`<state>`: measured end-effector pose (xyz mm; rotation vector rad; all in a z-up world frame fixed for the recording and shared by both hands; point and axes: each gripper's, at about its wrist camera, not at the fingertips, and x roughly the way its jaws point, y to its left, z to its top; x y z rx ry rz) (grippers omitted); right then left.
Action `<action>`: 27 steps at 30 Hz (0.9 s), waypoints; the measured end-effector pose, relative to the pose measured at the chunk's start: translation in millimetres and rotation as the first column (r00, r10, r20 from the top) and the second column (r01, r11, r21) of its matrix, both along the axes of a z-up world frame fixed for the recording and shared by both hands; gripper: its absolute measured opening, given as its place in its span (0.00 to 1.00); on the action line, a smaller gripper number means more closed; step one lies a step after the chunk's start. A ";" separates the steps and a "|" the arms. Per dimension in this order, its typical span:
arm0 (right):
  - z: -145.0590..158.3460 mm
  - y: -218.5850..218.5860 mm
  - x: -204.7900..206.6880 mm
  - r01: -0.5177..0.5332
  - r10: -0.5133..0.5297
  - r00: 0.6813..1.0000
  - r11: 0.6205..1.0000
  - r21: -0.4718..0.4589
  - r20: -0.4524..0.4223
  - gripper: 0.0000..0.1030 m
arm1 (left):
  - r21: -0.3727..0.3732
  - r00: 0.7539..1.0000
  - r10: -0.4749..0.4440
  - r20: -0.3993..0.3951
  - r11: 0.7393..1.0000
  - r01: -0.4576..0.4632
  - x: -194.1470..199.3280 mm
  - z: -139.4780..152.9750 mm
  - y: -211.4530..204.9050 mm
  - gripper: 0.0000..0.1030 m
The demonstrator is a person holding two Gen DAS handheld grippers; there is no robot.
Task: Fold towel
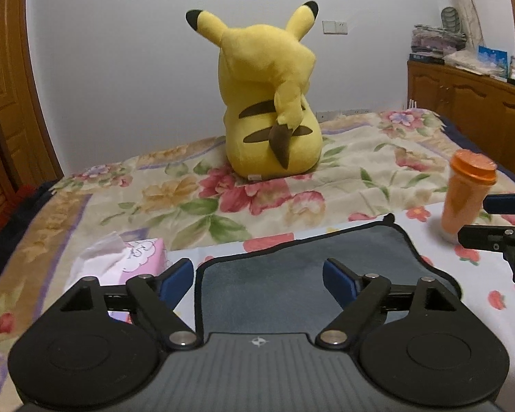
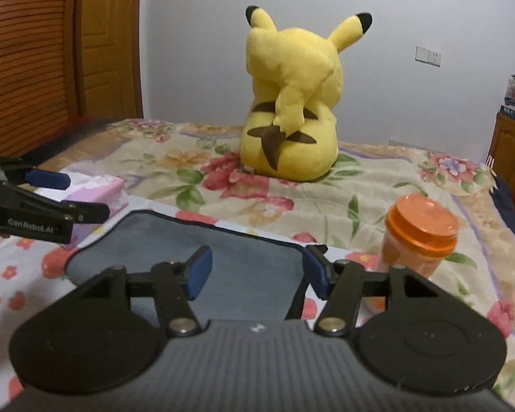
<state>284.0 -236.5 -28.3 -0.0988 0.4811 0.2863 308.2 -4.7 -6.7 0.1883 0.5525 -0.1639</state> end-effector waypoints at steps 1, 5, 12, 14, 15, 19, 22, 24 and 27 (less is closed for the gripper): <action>3.4 -0.3 -4.2 0.001 -0.001 1.000 1.000 0.002 0.003 0.60 | 0.003 1.000 0.000 0.003 1.000 0.000 -5.3 3.8 -0.1 0.88; 15.0 -2.4 -18.6 0.010 -0.010 1.000 1.000 0.020 0.011 0.68 | 0.006 1.000 -0.002 0.012 1.000 0.002 -23.6 15.4 0.1 0.94; 28.7 -4.8 -43.0 0.029 -0.030 0.999 0.999 0.036 0.030 0.91 | 0.009 1.000 -0.001 0.021 1.000 0.001 -55.4 30.6 0.7 1.00; 30.9 -6.1 -48.6 0.033 -0.035 0.999 0.999 0.041 0.028 0.99 | 0.027 1.000 0.000 0.024 1.000 0.000 -65.0 34.2 -0.6 1.00; 32.3 -7.0 -52.4 0.037 -0.038 0.999 0.998 0.044 0.034 1.00 | 0.039 1.000 0.007 0.030 0.999 -0.008 -69.7 35.9 -1.4 1.00; 38.1 -10.5 -65.8 0.038 -0.040 0.999 0.997 0.069 0.031 1.00 | 0.038 0.999 0.018 0.048 0.999 -0.020 -88.9 44.7 -2.6 1.00; 43.8 -12.7 -75.6 0.047 -0.050 0.998 0.996 0.071 0.039 1.00 | 0.036 0.998 0.021 0.058 0.999 -0.023 -99.9 52.3 -4.0 1.00; 47.4 -13.7 -81.7 0.051 -0.055 0.998 0.996 0.074 0.042 1.00 | 0.033 0.997 0.023 0.068 0.999 -0.026 -107.0 58.5 -4.9 1.00; 53.8 -15.8 -90.3 0.057 -0.061 0.997 0.995 0.079 0.049 1.00 | 0.025 0.997 0.031 0.077 0.999 -0.033 -117.1 68.7 -5.8 1.00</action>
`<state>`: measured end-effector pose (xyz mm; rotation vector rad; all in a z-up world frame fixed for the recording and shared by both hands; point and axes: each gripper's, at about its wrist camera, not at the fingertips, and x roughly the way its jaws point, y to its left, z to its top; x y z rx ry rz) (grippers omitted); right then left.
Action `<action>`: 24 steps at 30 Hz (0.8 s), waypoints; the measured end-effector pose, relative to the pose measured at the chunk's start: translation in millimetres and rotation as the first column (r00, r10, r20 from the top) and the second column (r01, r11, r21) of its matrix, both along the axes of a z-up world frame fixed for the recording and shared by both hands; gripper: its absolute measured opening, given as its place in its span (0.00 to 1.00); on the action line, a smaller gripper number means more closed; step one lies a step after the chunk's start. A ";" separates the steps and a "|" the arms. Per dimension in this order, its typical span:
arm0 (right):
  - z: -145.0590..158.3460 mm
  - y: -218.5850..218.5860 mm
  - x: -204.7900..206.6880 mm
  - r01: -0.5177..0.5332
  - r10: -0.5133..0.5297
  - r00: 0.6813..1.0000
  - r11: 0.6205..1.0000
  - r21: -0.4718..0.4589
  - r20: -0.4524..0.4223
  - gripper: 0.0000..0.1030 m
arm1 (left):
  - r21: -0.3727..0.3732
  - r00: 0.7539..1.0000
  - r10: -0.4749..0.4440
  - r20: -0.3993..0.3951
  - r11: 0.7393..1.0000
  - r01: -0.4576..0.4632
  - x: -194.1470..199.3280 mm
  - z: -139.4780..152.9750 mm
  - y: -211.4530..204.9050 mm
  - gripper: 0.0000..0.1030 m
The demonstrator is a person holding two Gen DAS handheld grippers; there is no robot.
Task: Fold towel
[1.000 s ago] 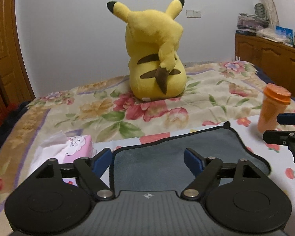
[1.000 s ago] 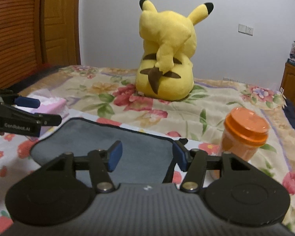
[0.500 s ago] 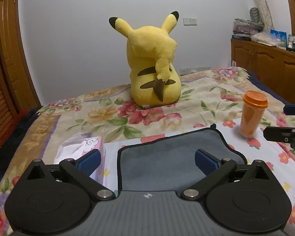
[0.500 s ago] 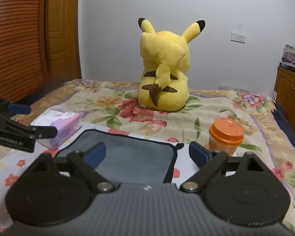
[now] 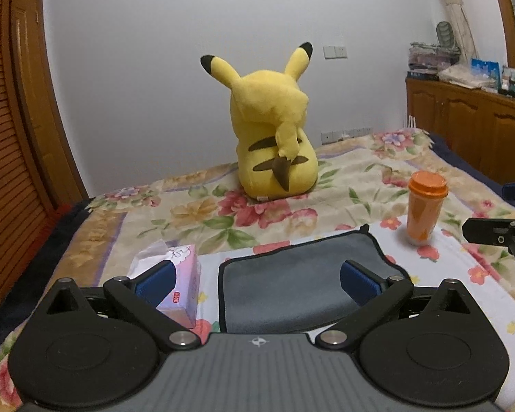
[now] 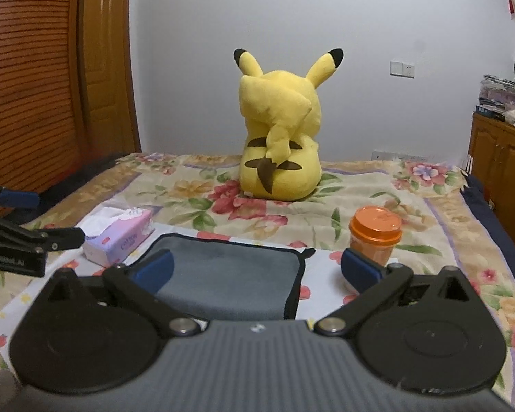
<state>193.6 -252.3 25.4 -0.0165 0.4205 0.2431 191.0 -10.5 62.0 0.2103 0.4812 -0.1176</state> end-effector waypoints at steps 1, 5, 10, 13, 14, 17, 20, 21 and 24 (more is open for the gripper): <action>2.2 -0.8 -3.0 0.001 -0.001 1.000 1.000 0.000 0.002 1.00 | -0.004 1.000 0.002 0.002 1.000 -0.002 -3.6 3.9 0.0 1.00; 13.2 -2.4 -16.8 0.003 -0.003 1.000 1.000 0.000 0.019 1.00 | -0.028 1.000 -0.022 0.016 0.999 0.022 -22.0 20.7 0.3 1.00; 26.5 -3.8 -35.2 0.003 -0.003 0.999 1.000 -0.005 0.044 1.00 | -0.037 0.999 -0.036 0.032 0.999 0.037 -46.0 36.3 -4.5 1.00; 33.1 -5.3 -48.0 0.003 -0.003 0.998 1.000 -0.005 0.056 1.00 | -0.029 0.998 -0.045 0.044 0.999 0.046 -59.4 42.8 -7.0 1.00; 35.1 -5.6 -52.2 0.003 -0.003 0.998 1.000 -0.005 0.060 1.00 | -0.028 0.998 -0.049 0.049 0.998 0.050 -63.5 44.5 -8.4 1.00; 38.7 -8.0 -63.9 0.008 -0.008 0.998 1.000 0.003 0.068 1.00 | -0.026 0.996 -0.062 0.070 0.998 0.064 -78.4 49.1 -10.6 1.00; 38.4 -10.2 -72.2 0.011 -0.011 0.998 1.000 0.008 0.069 1.00 | -0.030 0.995 -0.070 0.072 0.997 0.072 -92.0 49.4 -10.8 1.00; 37.4 -10.5 -74.7 0.011 -0.012 0.998 1.000 0.008 0.068 1.00 | -0.032 0.995 -0.071 0.071 0.997 0.074 -96.2 48.8 -10.5 1.00; 33.0 -10.6 -80.8 0.016 -0.016 0.998 1.000 0.009 0.059 1.00 | -0.039 0.995 -0.073 0.064 0.996 0.075 -106.8 44.0 -10.0 1.00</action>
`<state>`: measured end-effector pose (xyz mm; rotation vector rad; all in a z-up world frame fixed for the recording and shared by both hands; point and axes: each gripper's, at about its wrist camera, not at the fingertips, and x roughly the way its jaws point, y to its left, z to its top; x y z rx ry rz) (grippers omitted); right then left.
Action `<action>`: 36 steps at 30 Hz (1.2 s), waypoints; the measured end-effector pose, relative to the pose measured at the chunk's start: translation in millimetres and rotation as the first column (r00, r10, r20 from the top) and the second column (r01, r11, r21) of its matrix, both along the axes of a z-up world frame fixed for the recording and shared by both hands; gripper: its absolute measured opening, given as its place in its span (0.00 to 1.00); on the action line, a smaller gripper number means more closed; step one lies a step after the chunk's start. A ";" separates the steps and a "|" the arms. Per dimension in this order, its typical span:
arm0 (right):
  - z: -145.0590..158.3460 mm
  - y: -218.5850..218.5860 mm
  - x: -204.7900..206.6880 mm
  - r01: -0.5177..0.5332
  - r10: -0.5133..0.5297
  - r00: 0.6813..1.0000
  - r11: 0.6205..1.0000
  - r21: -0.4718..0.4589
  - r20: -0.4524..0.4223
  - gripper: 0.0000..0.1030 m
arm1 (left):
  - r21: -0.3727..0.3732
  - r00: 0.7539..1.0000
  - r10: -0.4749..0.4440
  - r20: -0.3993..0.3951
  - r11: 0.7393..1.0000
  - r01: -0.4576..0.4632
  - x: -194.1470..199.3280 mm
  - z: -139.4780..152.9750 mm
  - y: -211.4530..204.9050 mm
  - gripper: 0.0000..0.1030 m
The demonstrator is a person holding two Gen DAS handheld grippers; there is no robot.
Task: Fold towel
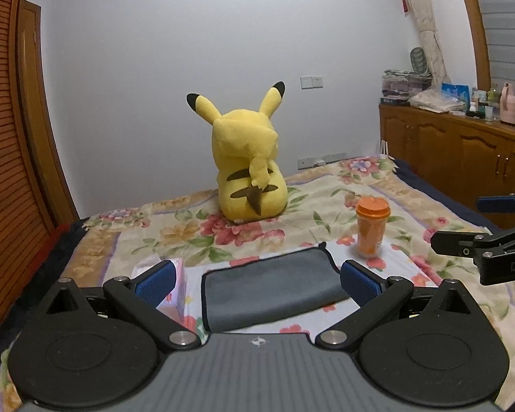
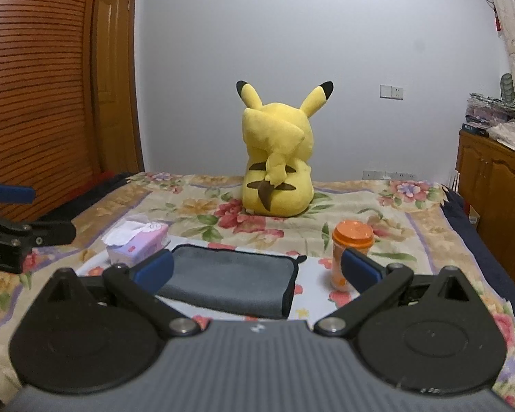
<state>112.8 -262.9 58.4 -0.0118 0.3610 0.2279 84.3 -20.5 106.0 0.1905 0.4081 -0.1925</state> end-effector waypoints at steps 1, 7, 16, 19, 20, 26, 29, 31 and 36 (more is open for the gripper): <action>-1.9 -0.2 -1.8 0.003 -0.003 1.000 1.000 0.000 -0.006 1.00 | -0.001 1.000 0.003 -0.003 1.000 -0.003 -2.8 -2.6 0.5 1.00; -14.4 0.2 -12.4 0.006 -0.006 0.999 1.000 -0.005 -0.033 1.00 | -0.002 0.999 0.015 -0.034 1.000 -0.015 -12.6 -20.3 1.6 1.00; -34.6 1.8 -25.7 0.007 -0.007 0.997 1.000 -0.001 -0.073 1.00 | -0.006 0.996 0.035 -0.087 0.999 -0.035 -20.4 -47.9 7.6 1.00; -40.3 3.5 -29.7 0.004 -0.005 0.997 1.000 -0.012 -0.083 1.00 | -0.004 0.994 0.036 -0.100 0.999 -0.037 -26.1 -53.9 8.0 1.00; -42.0 3.7 -30.9 0.005 -0.006 0.996 1.000 -0.011 -0.088 1.00 | -0.003 0.994 0.035 -0.104 0.999 -0.036 -27.6 -55.8 7.9 1.00; -53.1 5.4 -37.8 0.005 -0.006 0.995 1.000 -0.004 -0.104 1.00 | -0.008 0.991 0.041 -0.125 0.999 -0.043 -33.9 -70.5 8.5 1.00; -59.3 7.5 -40.7 0.003 -0.004 0.994 1.000 -0.004 -0.111 1.00 | -0.019 0.988 0.051 -0.145 0.998 -0.055 -34.6 -81.6 10.1 1.00; -63.4 8.4 -41.9 0.005 -0.005 0.993 1.000 -0.004 -0.114 1.00 | -0.024 0.985 0.060 -0.159 0.998 -0.064 -35.3 -89.8 10.9 1.00; -72.7 10.5 -44.6 0.002 -0.003 0.991 1.000 -0.010 -0.132 1.00 | -0.043 0.979 0.076 -0.188 0.995 -0.085 -36.3 -103.2 14.8 1.00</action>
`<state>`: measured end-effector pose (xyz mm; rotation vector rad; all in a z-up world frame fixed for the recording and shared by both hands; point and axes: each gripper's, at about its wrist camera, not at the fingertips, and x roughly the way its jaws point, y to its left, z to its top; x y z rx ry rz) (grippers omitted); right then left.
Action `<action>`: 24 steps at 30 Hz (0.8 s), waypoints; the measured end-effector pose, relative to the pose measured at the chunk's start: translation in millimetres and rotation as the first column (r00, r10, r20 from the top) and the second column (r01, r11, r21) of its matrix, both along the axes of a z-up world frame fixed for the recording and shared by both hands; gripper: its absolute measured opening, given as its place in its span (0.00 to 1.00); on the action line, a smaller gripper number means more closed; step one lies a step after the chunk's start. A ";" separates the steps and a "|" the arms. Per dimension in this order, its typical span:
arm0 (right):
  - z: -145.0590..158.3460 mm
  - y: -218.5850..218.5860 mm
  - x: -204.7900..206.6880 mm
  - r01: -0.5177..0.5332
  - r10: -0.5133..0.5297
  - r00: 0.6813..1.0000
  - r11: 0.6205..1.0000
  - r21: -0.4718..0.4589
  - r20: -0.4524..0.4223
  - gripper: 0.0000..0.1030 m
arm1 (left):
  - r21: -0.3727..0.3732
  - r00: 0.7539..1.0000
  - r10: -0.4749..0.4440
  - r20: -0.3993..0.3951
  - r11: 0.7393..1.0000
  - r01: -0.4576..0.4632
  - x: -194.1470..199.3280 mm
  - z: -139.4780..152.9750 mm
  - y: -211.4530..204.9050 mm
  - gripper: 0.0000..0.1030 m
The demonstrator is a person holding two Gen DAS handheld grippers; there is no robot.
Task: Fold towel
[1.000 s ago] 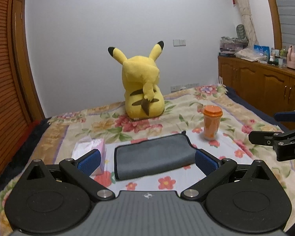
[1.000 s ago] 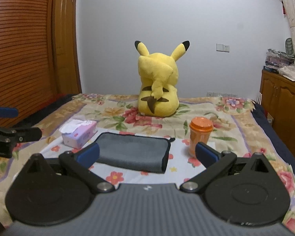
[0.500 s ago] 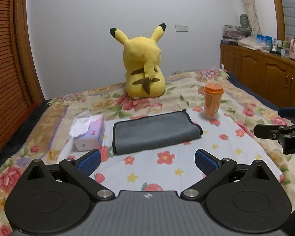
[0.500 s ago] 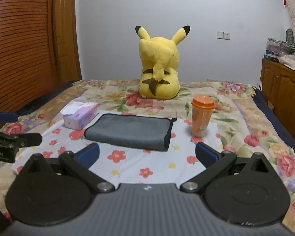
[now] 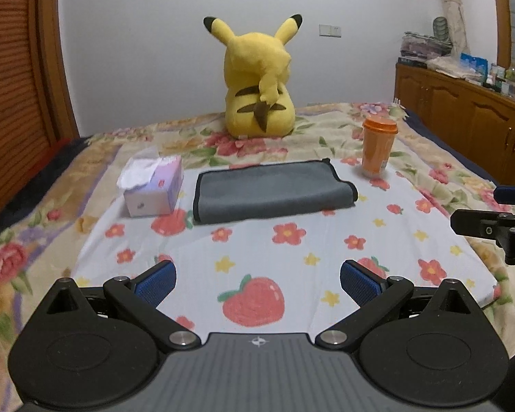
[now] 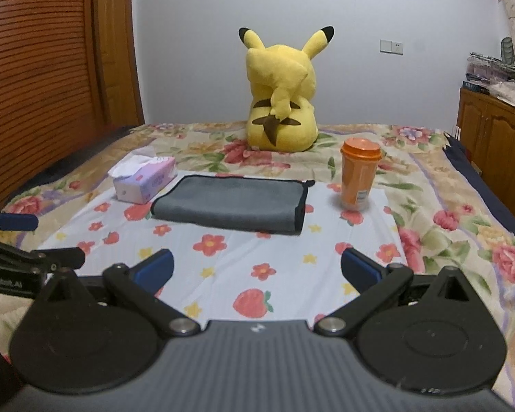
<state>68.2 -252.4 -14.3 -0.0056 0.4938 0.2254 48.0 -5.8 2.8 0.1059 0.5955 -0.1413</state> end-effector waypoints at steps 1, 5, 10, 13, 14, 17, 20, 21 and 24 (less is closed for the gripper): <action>-1.1 0.1 -0.1 0.000 0.000 1.000 1.000 0.000 -0.003 1.00 | -0.001 1.000 0.001 -0.004 1.000 -0.001 -0.6 -2.1 0.3 1.00; -7.6 1.3 -0.9 -0.001 0.001 1.000 1.000 0.000 -0.016 1.00 | -0.002 1.000 0.008 -0.013 1.000 -0.008 -2.0 -9.3 0.7 1.00; -17.0 4.0 0.4 0.009 -0.009 1.000 1.000 0.002 -0.019 1.00 | -0.008 1.000 0.020 -0.020 1.000 -0.020 -1.8 -17.9 1.8 1.00; -23.8 6.3 3.5 0.021 -0.021 1.000 0.999 -0.025 -0.018 1.00 | 0.002 1.000 0.020 -0.007 1.000 -0.020 -3.2 -20.2 1.5 1.00; -24.8 6.5 4.6 0.021 -0.022 1.000 0.999 -0.027 -0.021 1.00 | -0.003 1.000 0.022 0.001 1.000 -0.022 -4.3 -20.4 2.6 1.00; -24.1 6.2 3.5 0.020 -0.020 1.000 0.999 -0.025 -0.005 1.00 | -0.021 0.999 0.032 0.017 0.999 -0.031 -6.4 -20.6 6.3 1.00; -24.4 7.1 2.3 0.023 -0.023 1.000 0.999 -0.036 0.001 1.00 | -0.034 0.999 0.041 0.036 0.999 -0.040 -8.8 -18.3 9.1 1.00; -23.9 7.2 1.4 0.024 -0.024 1.000 0.999 -0.039 0.006 1.00 | -0.036 0.998 0.042 0.042 0.999 -0.040 -9.8 -17.6 9.4 1.00; -22.9 6.8 -0.6 0.029 -0.028 0.999 0.999 -0.041 0.018 1.00 | -0.040 0.997 0.049 0.067 0.998 -0.046 -13.4 -15.4 11.8 1.00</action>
